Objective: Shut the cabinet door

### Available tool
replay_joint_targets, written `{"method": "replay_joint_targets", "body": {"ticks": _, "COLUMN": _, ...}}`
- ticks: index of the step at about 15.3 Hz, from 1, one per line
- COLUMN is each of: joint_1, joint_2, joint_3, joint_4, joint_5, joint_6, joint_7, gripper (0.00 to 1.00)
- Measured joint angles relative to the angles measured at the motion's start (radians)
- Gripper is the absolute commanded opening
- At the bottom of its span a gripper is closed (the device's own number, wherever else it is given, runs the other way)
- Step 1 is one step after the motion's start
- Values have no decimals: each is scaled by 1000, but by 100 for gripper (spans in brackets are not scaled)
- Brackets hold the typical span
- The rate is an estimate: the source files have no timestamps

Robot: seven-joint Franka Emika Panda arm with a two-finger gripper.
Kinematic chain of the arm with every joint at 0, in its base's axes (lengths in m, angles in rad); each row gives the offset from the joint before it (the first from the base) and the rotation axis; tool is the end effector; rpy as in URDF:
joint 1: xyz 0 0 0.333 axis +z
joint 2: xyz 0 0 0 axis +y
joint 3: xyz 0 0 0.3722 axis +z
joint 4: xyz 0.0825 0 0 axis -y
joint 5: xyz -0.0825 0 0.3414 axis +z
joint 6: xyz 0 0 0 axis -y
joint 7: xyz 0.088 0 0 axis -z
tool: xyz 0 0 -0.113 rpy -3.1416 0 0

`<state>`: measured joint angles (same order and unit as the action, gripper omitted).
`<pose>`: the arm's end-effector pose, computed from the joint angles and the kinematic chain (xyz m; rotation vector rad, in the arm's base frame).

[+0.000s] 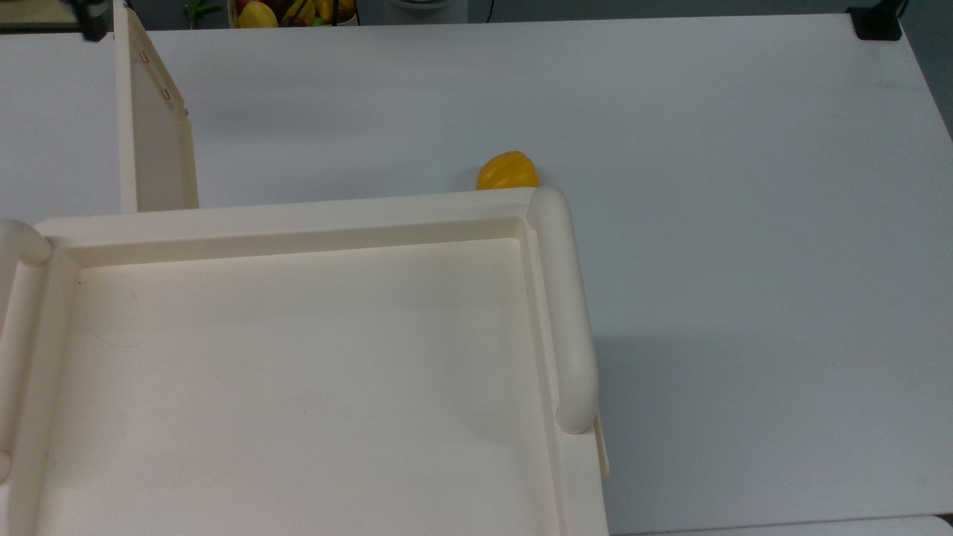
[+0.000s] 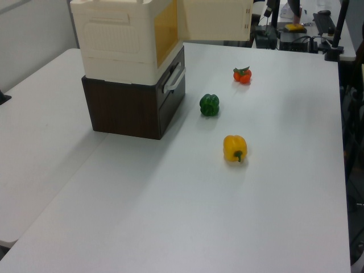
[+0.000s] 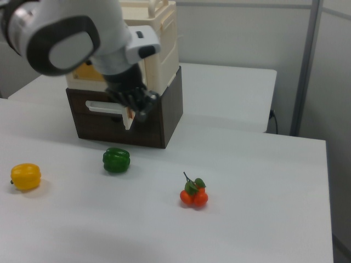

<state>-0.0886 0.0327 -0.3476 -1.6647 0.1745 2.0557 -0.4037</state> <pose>0.5182 -0.2261 0.6679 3.0750 -0.1287 0.6111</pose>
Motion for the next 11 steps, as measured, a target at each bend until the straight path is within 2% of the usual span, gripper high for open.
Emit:
{"method": "replay_joint_targets", "body": {"ticks": 3, "joint_1": -3, "joint_2": 48, "joint_3": -13, "joint_4": -2, "joint_5": 146, "joint_6": 178, "joint_7": 0, "gripper": 0}}
{"method": "replay_joint_targets", "body": {"ticks": 6, "joint_1": -3, "joint_2": 77, "joint_3": -14, "joint_4": -1, "joint_5": 305, "joint_6": 248, "joint_7": 0, "gripper": 0}}
{"method": "replay_joint_targets", "body": {"ticks": 11, "joint_1": 3, "joint_2": 81, "joint_3": -1, "joint_4": 0, "joint_5": 432, "joint_6": 250, "joint_7": 0, "gripper": 0}}
